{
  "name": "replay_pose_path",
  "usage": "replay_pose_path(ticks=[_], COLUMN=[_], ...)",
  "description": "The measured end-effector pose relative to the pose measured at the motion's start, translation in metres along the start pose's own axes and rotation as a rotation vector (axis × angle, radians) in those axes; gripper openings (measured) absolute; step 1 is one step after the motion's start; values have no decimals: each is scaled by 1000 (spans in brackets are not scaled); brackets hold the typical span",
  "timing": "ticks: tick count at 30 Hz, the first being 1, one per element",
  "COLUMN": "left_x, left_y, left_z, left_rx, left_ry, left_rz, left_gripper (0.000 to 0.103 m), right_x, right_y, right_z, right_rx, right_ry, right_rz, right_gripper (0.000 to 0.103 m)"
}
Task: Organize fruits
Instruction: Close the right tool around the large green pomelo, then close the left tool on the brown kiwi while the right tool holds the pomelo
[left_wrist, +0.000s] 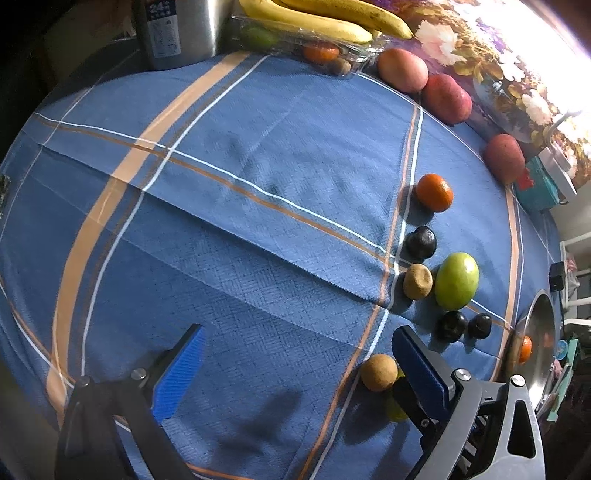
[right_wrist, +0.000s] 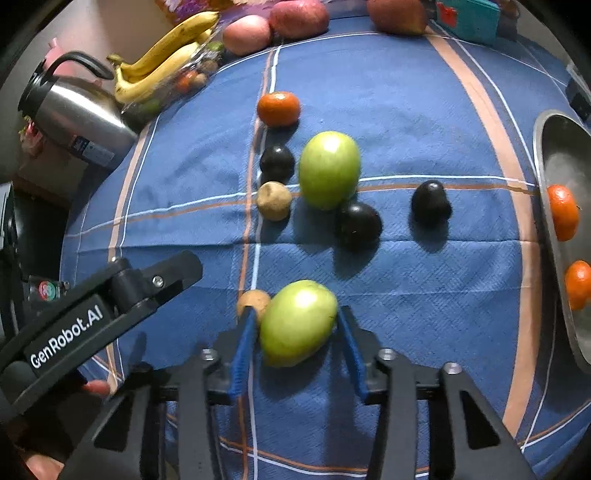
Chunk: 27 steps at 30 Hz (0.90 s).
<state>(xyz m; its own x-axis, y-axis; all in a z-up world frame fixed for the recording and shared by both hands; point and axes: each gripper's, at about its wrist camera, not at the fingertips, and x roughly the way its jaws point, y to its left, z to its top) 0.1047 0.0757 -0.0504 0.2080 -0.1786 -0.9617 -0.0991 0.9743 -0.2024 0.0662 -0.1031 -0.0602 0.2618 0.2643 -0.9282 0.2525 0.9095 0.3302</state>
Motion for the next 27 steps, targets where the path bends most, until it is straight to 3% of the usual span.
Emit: replay_pose_path(ticks=[9,18,21,27], left_x=[7,17,22,26], left_y=[-14,-42,-51,-62], left_z=[-3,-14,-18,-23], left_rx=[30,99,113,122], left_ry=[21,55,68,82], left_rz=[-18,-13,-18,-36], left_gripper=[94,80,76,52], right_x=[-10,-31,-38,-46], right_y=[-14,-51,-64,-76], right_z=[-1,1,1,0], right_rx=[11,79,107,129], right_ry=[0,-38,-44,-44], right_rz=[15,-113,-113,-108], right_gripper=[44,44,44,44])
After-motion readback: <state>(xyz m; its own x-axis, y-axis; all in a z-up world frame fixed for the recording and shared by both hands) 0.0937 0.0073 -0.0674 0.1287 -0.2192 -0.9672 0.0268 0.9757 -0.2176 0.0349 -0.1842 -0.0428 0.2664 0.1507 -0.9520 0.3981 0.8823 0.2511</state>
